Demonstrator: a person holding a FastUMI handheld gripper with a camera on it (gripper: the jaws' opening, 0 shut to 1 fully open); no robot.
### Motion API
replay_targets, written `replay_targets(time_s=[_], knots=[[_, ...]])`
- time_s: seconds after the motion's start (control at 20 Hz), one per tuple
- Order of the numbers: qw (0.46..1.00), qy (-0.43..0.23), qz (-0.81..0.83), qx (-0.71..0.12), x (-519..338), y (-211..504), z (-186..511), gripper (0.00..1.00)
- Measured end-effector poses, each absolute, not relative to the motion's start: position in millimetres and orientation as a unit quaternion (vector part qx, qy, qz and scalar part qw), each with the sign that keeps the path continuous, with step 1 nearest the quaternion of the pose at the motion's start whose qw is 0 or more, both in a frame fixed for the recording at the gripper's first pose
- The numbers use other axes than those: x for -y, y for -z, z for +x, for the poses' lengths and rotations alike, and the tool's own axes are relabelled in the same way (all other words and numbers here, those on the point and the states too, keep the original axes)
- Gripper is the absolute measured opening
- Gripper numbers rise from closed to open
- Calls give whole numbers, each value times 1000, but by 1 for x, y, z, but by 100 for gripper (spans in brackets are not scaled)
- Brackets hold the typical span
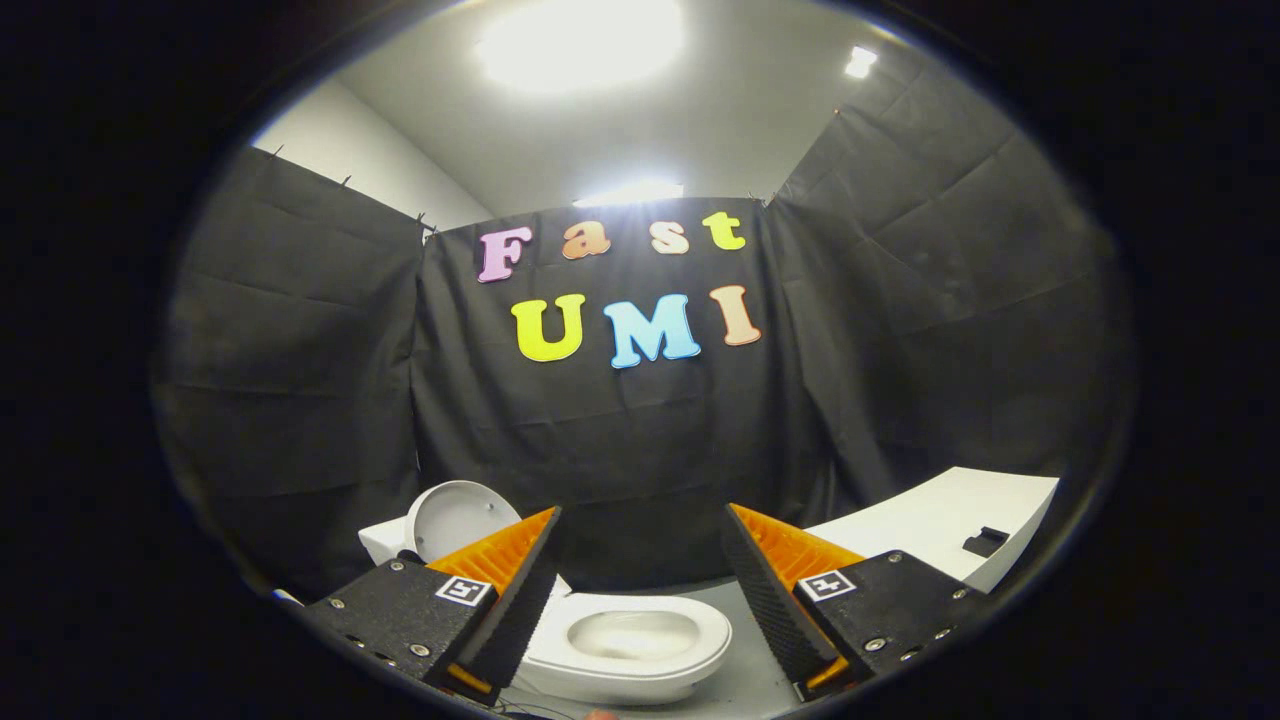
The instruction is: Open the toilet lid.
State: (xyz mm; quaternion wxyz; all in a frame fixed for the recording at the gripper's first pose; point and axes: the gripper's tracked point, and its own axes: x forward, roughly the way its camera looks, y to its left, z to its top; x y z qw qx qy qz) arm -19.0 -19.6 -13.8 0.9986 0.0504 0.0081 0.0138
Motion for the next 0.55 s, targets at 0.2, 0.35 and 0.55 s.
replay_targets(time_s=[0.2,0.35,0.55], knots=[[998,-26,44,-24,10,21,-20,96],[998,-29,41,-27,9,24,-16,96],[998,-33,39,-41,4,39,-18,96]])
